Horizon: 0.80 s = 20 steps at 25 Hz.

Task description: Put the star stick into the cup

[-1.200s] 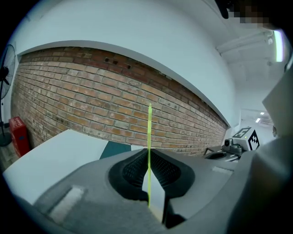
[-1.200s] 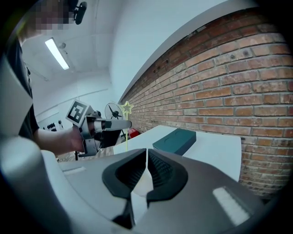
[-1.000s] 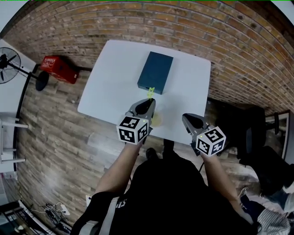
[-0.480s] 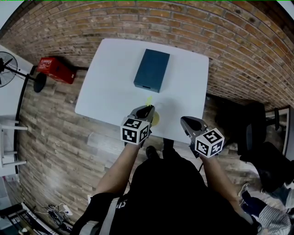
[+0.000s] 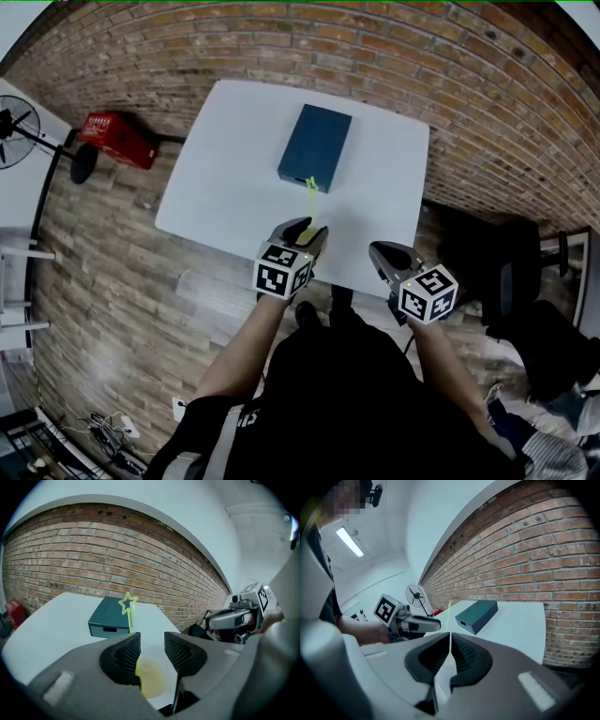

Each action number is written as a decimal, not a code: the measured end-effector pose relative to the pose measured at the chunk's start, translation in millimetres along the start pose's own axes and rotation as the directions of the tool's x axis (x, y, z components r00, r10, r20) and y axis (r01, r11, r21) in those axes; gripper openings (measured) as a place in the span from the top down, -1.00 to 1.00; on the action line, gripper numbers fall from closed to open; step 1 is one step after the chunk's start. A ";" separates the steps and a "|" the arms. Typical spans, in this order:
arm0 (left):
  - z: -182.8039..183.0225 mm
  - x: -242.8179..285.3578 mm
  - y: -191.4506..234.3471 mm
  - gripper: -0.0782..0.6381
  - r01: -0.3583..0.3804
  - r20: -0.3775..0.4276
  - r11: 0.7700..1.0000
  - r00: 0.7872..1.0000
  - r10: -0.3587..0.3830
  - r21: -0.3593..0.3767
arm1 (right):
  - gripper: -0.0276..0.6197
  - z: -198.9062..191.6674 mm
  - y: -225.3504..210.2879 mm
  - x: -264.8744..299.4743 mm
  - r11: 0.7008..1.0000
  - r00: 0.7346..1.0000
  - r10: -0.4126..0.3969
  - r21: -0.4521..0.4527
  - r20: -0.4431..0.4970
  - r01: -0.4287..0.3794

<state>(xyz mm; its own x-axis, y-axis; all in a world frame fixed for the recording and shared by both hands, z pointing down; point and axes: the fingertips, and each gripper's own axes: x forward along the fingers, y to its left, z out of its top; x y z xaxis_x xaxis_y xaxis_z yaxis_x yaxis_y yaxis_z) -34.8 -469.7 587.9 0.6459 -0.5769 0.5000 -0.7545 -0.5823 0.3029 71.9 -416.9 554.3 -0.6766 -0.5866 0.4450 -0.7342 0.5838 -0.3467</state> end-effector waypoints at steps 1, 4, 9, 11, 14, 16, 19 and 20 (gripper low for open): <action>1.5 -2.7 0.9 0.33 -0.005 0.008 1.000 1.000 0.005 0.000 | 0.89 0.3 1.8 0.7 1.000 1.000 0.004 -0.002 0.000 -0.004; 6.7 -13.7 4.3 0.33 -0.019 0.036 1.000 0.999 0.019 -0.004 | 0.89 2.6 8.9 3.1 1.000 1.000 0.017 -0.014 0.001 -0.017; 25.2 -39.6 11.2 0.33 -0.030 0.110 1.000 0.993 0.031 -0.010 | 0.89 18.0 23.1 9.4 0.998 0.999 0.041 -0.053 0.015 -0.041; 32.1 -52.6 10.8 0.34 -0.032 0.141 0.999 0.989 0.032 -0.002 | 0.89 23.9 31.4 10.2 0.996 0.999 0.048 -0.073 0.025 -0.046; 39.7 -73.8 11.0 0.35 -0.051 0.185 0.999 0.982 0.047 0.016 | 0.89 32.6 44.2 9.9 0.994 0.998 0.052 -0.100 0.047 -0.047; 44.2 -88.6 11.9 0.37 -0.071 0.212 0.997 0.975 0.063 0.031 | 0.89 37.5 52.1 8.0 0.992 0.997 0.052 -0.117 0.060 -0.045; 54.8 -109.1 15.3 0.46 -0.097 0.250 0.993 0.965 0.078 0.065 | 0.89 45.1 61.1 2.3 0.989 0.996 0.048 -0.145 0.074 -0.037; 60.5 -115.1 16.7 0.50 -0.103 0.261 0.991 0.962 0.078 0.082 | 0.90 48.6 62.8 -0.3 0.987 0.996 0.044 -0.155 0.081 -0.031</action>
<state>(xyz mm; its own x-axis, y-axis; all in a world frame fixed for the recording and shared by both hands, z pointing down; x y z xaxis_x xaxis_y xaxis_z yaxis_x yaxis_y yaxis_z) -114.7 -447.7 486.3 0.5929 -0.7502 0.2925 -0.8048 -0.5648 0.1826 23.2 -407.4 492.3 -0.7104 -0.6040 0.3611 -0.6954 0.6814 -0.2282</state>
